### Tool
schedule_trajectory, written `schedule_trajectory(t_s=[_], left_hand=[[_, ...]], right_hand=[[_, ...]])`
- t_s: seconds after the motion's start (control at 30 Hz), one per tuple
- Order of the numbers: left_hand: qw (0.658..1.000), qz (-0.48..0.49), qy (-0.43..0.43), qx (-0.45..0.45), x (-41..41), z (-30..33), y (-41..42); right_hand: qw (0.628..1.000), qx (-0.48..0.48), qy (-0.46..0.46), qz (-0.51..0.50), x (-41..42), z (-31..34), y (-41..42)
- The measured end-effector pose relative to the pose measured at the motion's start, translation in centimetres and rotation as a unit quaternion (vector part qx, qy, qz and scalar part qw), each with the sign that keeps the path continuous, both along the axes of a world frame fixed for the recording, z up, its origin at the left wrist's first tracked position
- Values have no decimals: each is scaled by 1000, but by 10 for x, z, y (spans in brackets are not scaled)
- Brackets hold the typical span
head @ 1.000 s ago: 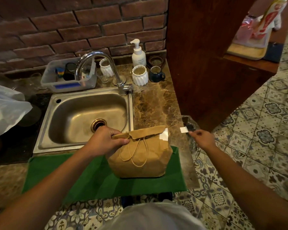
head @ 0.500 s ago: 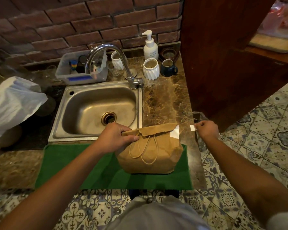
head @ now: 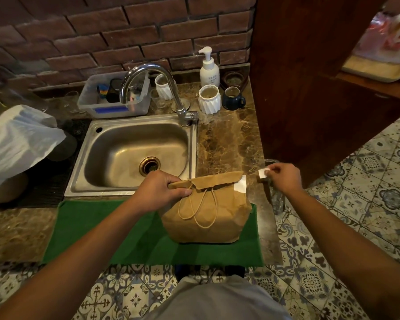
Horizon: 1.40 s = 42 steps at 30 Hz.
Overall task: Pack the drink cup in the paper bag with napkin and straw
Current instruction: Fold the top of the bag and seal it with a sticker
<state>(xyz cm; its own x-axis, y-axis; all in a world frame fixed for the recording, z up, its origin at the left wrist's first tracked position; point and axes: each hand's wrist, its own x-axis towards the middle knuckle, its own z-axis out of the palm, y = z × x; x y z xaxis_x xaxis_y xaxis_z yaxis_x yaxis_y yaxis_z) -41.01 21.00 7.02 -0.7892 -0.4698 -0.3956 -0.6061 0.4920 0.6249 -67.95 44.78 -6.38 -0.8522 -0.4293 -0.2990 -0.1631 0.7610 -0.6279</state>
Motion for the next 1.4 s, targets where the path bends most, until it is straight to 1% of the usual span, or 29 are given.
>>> schedule_trajectory(t_s=[0.13, 0.23, 0.27, 0.3, 0.4, 0.47, 0.53, 0.77, 0.87, 1.0, 1.07, 1.13, 1.2, 1.4], left_hand=[[1000, -13, 0, -5, -3, 2, -2], [999, -42, -1, -7, -6, 6, -3], [999, -52, -2, -11, -7, 8, -4], [998, -60, -2, -16, -9, 9, -5], [997, -69, 10, -18, -12, 8, -9], [997, -73, 19, -15, -12, 7, -12], [997, -75, 21, -13, -11, 5, -14], [997, -66, 38, 12, -3, -6, -24], [996, -71, 42, 16, -1, -10, -27], [995, -77, 50, 30, -1, -8, -32], [994, -91, 50, 30, -1, -7, -34], [993, -109, 42, 22, -1, -7, -35], [993, -112, 43, 16, -1, -9, -35], [992, -109, 51, 31, -1, -5, -36]], right_hand=[[991, -91, 28, 97, 9, 63, -19], [961, -186, 30, 201, 29, 121, -37], [947, -200, 31, 248, 36, 137, -43], [934, -198, 31, 297, 44, 150, -49], [892, -149, 50, 424, 63, 169, -70], [864, -115, 77, 485, 73, 169, -83], [845, -84, 105, 518, 79, 166, -92], [812, -36, 233, 534, 95, 161, -106], [792, -31, 277, 543, 103, 158, -107], [780, -33, 322, 536, 110, 156, -109], [782, -43, 325, 530, 111, 156, -110], [797, -57, 306, 518, 110, 158, -111], [803, -48, 293, 517, 108, 160, -112], [782, -36, 331, 528, 114, 157, -112]])
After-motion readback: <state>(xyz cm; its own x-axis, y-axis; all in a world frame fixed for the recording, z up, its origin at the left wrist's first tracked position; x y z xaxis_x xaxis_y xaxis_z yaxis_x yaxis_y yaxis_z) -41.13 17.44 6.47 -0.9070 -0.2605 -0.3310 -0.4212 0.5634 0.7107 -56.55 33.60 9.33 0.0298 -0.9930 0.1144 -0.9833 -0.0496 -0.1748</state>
